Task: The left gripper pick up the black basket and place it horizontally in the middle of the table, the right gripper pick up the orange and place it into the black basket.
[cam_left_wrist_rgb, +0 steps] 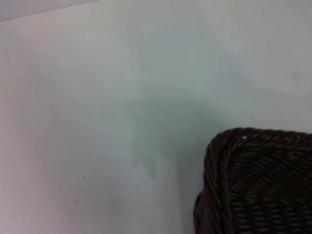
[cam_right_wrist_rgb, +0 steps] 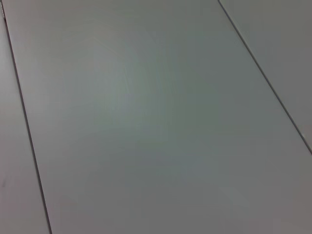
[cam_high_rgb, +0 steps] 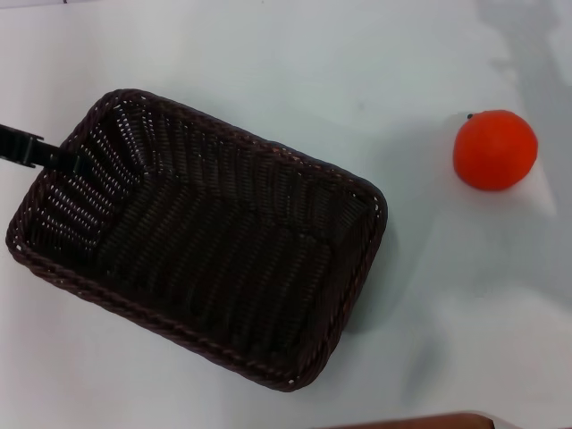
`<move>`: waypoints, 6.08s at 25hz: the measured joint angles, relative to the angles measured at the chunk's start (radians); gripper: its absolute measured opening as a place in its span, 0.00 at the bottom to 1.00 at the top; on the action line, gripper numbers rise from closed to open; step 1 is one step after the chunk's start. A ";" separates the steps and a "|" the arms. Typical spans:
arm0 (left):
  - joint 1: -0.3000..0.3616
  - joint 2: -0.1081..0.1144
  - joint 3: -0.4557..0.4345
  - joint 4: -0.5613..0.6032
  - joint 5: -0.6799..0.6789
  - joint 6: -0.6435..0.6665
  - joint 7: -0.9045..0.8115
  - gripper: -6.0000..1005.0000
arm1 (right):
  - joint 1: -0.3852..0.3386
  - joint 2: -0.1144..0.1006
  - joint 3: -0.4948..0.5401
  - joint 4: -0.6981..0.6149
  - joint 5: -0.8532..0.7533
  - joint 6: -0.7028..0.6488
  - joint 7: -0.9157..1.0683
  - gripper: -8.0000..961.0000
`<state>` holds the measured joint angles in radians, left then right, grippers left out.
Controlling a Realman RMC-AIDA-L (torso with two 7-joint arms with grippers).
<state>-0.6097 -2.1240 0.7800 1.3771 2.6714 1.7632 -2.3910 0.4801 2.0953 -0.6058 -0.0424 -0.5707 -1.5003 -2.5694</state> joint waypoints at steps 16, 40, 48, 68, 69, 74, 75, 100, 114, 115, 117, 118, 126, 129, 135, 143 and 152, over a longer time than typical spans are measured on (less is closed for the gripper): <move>0.007 -0.025 0.082 -0.048 0.066 -0.060 -0.001 0.77 | -0.007 0.002 0.006 0.007 0.000 0.000 0.000 0.74; 0.015 -0.037 -0.027 0.018 -0.008 -0.029 -0.014 0.18 | -0.011 0.002 0.007 0.021 0.000 0.003 0.000 0.74; 0.028 -0.004 -0.328 0.018 -0.191 0.069 -0.091 0.18 | -0.012 0.001 0.019 0.021 0.000 0.003 0.000 0.74; 0.217 -0.048 -0.376 -0.245 -0.511 -0.124 -0.165 0.18 | -0.003 -0.001 0.054 0.018 0.000 0.033 0.001 0.74; 0.217 -0.048 -0.376 -0.245 -0.511 -0.124 -0.165 0.18 | -0.004 -0.001 0.057 0.018 0.000 0.034 0.001 0.74; 0.281 -0.052 -0.275 -0.333 -0.600 -0.250 -0.147 0.18 | -0.005 -0.002 0.064 0.017 0.000 0.039 0.001 0.74; 0.292 -0.052 -0.251 -0.339 -0.615 -0.269 -0.146 0.18 | -0.005 -0.003 0.064 0.016 0.000 0.039 0.002 0.74; 0.364 -0.044 -0.156 -0.342 -0.678 -0.235 -0.158 0.33 | 0.007 0.000 0.059 0.021 0.000 0.061 0.004 0.74; 0.384 -0.033 -0.199 -0.335 -0.664 -0.176 -0.159 0.62 | 0.013 -0.001 0.057 0.015 -0.001 0.082 0.027 0.74; 0.385 -0.030 -0.204 -0.335 -0.663 -0.176 -0.156 0.62 | 0.015 -0.002 0.057 0.014 -0.002 0.084 0.028 0.74; 0.385 -0.020 -0.211 -0.336 -0.657 -0.180 -0.149 0.62 | 0.019 -0.003 0.053 0.013 -0.005 0.094 0.028 0.74; 0.385 -0.008 -0.215 -0.338 -0.654 -0.188 -0.138 0.62 | 0.022 -0.004 0.052 0.012 -0.007 0.106 0.029 0.74; 0.361 0.027 -0.374 -0.373 -0.703 -0.227 0.081 0.62 | -0.001 -0.024 -0.071 -0.185 -0.187 0.345 0.264 0.73; 0.343 0.004 -0.446 -0.375 -0.766 -0.227 0.227 0.62 | -0.022 -0.061 -0.134 -0.301 -0.357 0.392 0.460 0.73; 0.330 -0.042 -0.479 -0.465 -1.018 -0.221 0.635 0.62 | -0.031 -0.143 -0.174 -0.543 -0.793 0.287 0.882 0.73; 0.311 -0.041 -0.477 -0.721 -1.267 -0.096 1.152 0.62 | 0.011 -0.190 -0.090 -0.993 -1.406 -0.020 1.483 0.72; 0.295 -0.037 -0.477 -0.859 -1.375 -0.034 1.350 0.61 | 0.169 -0.205 -0.069 -1.070 -1.896 -0.307 1.643 0.72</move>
<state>-0.3149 -2.1613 0.3030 0.5183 1.2963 1.7288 -1.0408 0.6488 1.8901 -0.6749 -1.1125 -2.4671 -1.8076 -0.9265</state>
